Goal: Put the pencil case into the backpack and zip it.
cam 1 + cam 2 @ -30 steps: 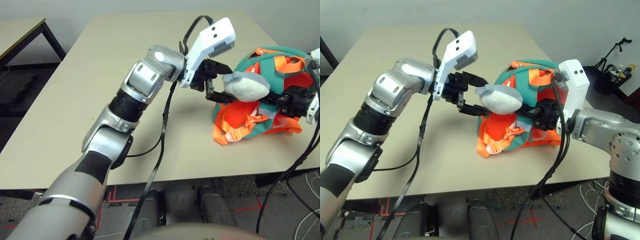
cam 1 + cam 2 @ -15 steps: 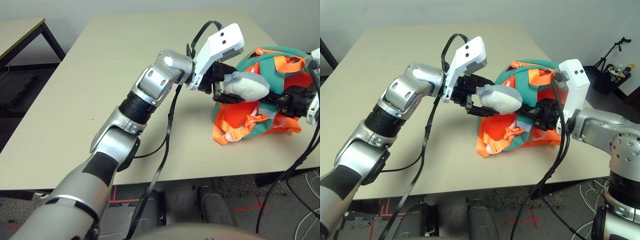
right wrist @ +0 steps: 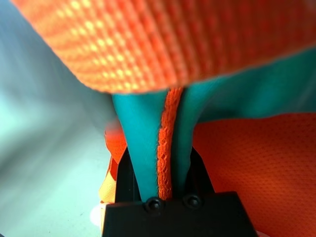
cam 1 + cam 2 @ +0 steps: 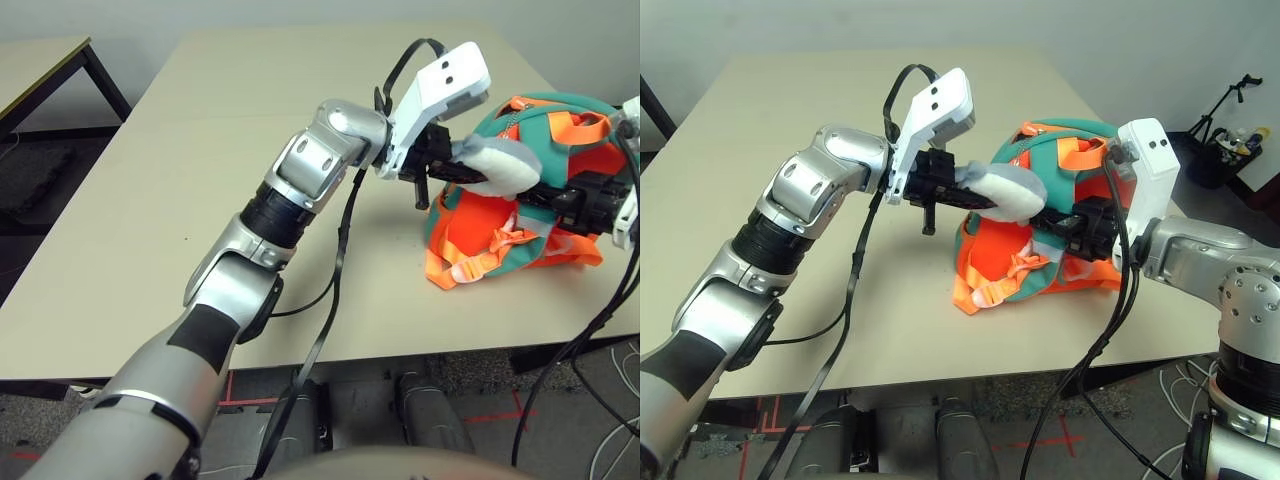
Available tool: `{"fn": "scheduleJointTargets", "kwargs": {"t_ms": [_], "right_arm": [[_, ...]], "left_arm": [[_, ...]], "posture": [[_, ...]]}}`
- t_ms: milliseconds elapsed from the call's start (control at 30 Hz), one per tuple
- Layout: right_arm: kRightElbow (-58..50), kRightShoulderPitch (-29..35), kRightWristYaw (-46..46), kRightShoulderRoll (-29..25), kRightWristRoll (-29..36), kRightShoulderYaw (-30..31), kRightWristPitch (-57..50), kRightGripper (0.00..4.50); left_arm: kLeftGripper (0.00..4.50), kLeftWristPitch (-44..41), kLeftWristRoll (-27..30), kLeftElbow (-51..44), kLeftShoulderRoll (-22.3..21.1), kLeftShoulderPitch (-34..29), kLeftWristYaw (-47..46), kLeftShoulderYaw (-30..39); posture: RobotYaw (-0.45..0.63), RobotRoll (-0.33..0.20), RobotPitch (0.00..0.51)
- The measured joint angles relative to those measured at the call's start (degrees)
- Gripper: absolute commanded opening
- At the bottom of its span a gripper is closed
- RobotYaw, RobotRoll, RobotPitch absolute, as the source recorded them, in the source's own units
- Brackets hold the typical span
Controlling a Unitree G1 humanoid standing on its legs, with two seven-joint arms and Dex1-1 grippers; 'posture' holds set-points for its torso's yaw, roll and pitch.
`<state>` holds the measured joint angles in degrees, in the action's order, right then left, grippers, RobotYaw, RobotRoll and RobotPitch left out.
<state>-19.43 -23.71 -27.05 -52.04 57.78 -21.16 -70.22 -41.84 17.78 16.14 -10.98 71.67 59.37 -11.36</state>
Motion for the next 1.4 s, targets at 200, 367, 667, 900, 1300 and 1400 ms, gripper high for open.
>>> {"fn": "scheduleJointTargets", "kwargs": {"t_ms": [200,367,667,900,1300,1400], "right_arm": [[-0.67,1.03,0.06,0.93,0.01,-0.35,0.14,0.19],[-1.00,1.27,0.18,1.47,-0.01,-0.50,0.98,0.19],[-1.75,2.95,0.64,1.77,-0.01,-0.87,1.30,0.19],[-1.77,3.76,0.70,2.09,-0.11,-0.90,1.52,0.19],[-1.32,3.94,0.37,2.47,-1.00,-0.63,2.18,0.19],[-1.07,3.92,-0.01,2.47,-1.45,-0.41,2.52,0.19]], "left_arm": [[0.34,-5.56,5.24,8.29,-1.16,6.99,-6.04,10.02],[0.34,-10.19,7.74,14.48,-2.69,7.67,-11.30,14.95],[0.31,-31.66,18.30,0.59,-4.16,-5.02,-19.55,22.86],[0.31,-47.65,26.13,-10.96,1.83,-6.23,-29.08,34.15],[0.31,-49.54,39.06,-16.15,-1.09,-21.77,-36.66,31.29],[0.31,-49.50,38.30,-15.53,-2.31,-24.53,-36.25,29.44]], "posture": [[-0.12,0.000,0.072],[-0.12,0.000,0.073],[-0.12,0.000,0.078],[-0.10,0.000,0.088],[-0.09,0.000,0.090],[-0.09,0.000,0.089]]}}
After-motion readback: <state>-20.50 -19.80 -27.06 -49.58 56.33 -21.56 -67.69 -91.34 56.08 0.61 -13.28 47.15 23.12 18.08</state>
